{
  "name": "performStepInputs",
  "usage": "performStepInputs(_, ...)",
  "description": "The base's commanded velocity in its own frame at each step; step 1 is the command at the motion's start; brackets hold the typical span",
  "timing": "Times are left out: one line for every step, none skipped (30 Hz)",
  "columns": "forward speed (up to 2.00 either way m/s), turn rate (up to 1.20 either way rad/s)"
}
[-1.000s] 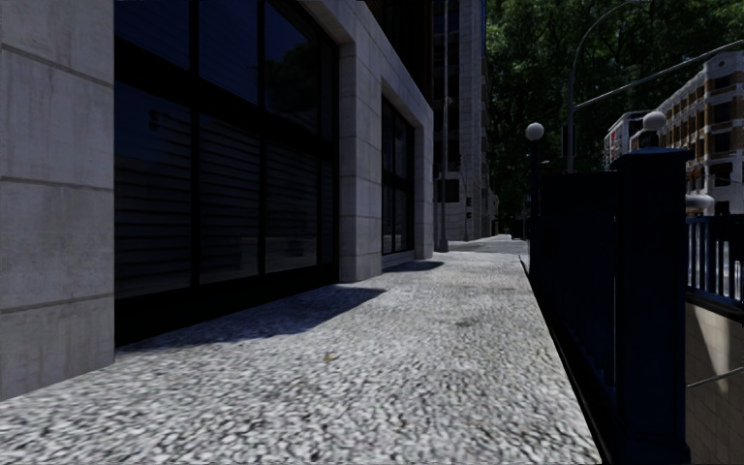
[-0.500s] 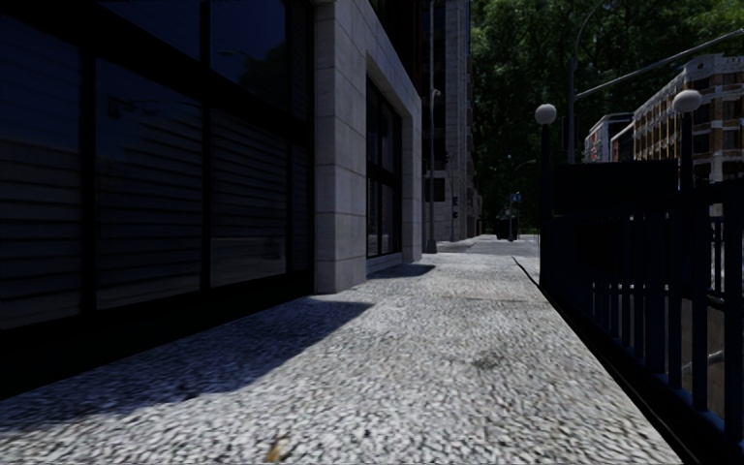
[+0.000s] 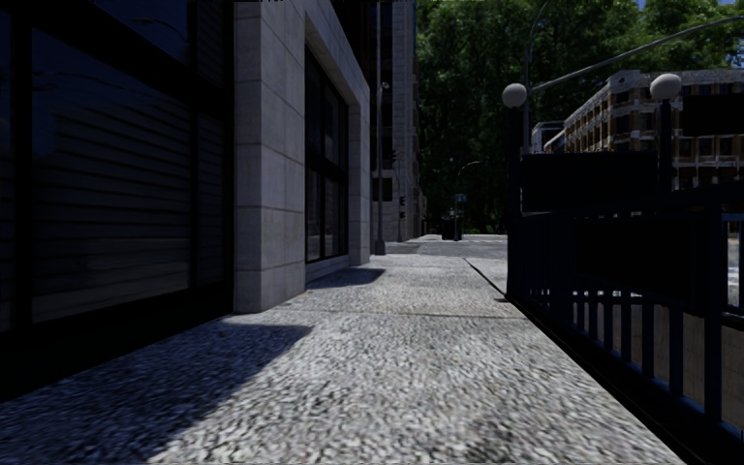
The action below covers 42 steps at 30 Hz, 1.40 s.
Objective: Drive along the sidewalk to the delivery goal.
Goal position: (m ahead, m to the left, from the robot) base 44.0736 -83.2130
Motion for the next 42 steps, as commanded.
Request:
performStepInputs(2.00,-0.47)
performStepInputs(2.00,-0.47)
performStepInputs(2.00,-0.47)
performStepInputs(2.00,-0.47)
performStepInputs(2.00,-0.47)
performStepInputs(2.00,-0.47)
performStepInputs(2.00,-0.22)
performStepInputs(2.00,-0.06)
performStepInputs(2.00,-0.06)
performStepInputs(2.00,0.00)
performStepInputs(2.00,0.00)
performStepInputs(2.00,0.00)
performStepInputs(2.00,0.00)
performStepInputs(2.00,0.00)
performStepInputs(2.00,0.00)
performStepInputs(2.00,0.00)
performStepInputs(2.00,0.00)
performStepInputs(2.00,0.00)
performStepInputs(2.00,0.00)
performStepInputs(2.00,0.00)
performStepInputs(2.00,0.00)
performStepInputs(2.00,0.00)
performStepInputs(2.00,0.00)
performStepInputs(2.00,0.00)
performStepInputs(2.00,0.00)
performStepInputs(2.00,0.00)
performStepInputs(2.00,0.00)
performStepInputs(2.00,0.00)
performStepInputs(2.00,0.00)
performStepInputs(2.00,-0.02)
performStepInputs(2.00,-0.02)
performStepInputs(2.00,-0.03)
performStepInputs(2.00,-0.04)
performStepInputs(2.00,-0.05)
performStepInputs(2.00,-0.05)
performStepInputs(2.00,-0.05)
performStepInputs(2.00,-0.05)
performStepInputs(2.00,-0.05)
performStepInputs(2.00,-0.05)
performStepInputs(2.00,-0.05)
performStepInputs(2.00,-0.05)
performStepInputs(2.00,-0.05)
